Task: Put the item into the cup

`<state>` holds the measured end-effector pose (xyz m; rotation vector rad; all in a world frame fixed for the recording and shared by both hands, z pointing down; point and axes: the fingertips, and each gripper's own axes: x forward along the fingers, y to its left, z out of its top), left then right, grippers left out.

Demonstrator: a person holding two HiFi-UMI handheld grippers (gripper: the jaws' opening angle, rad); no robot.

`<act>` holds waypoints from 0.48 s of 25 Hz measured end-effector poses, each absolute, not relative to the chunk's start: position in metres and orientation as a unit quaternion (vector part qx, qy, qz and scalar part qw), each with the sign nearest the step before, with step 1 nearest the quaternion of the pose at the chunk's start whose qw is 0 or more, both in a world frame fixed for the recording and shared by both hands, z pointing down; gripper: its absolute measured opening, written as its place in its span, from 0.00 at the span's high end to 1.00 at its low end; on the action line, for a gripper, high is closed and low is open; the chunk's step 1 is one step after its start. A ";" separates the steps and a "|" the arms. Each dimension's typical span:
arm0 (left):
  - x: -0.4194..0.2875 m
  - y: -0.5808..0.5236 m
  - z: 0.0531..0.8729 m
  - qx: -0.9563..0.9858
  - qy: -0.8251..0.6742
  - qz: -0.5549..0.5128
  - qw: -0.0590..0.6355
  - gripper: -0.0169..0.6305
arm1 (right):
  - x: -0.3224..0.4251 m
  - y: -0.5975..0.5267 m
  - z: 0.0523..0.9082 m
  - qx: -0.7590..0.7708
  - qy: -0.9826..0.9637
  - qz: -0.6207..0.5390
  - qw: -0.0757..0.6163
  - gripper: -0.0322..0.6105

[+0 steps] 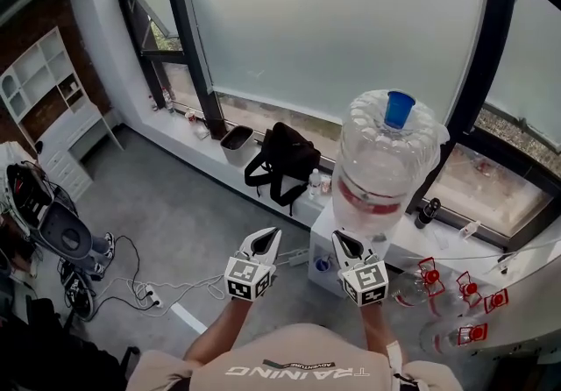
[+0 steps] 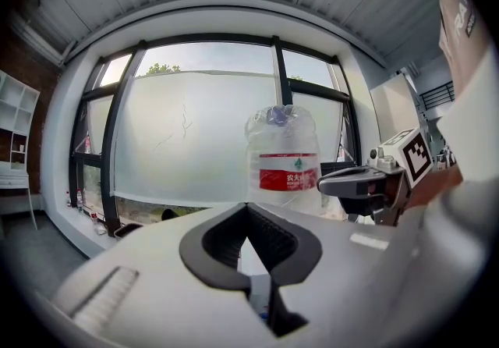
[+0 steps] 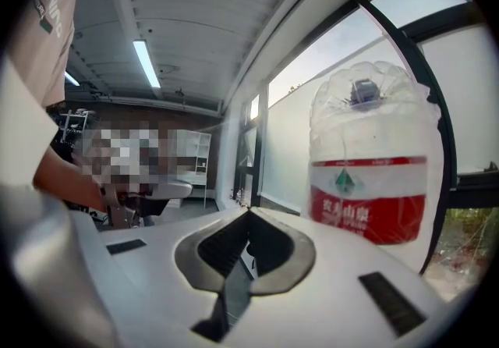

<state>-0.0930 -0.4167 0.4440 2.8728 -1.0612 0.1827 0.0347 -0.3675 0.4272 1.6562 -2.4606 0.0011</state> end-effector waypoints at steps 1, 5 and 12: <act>-0.095 -0.415 0.446 0.935 -0.347 0.061 0.039 0.96 | 0.032 -0.366 0.428 0.554 -0.828 -0.001 0.090 0.93; -0.095 -0.410 0.457 0.932 -0.353 0.059 0.057 0.96 | 0.030 -0.360 0.434 0.544 -0.833 0.003 0.103 0.93; -0.095 -0.409 0.456 0.931 -0.355 0.058 0.056 0.96 | 0.036 -0.359 0.439 0.548 -0.830 0.004 0.108 0.93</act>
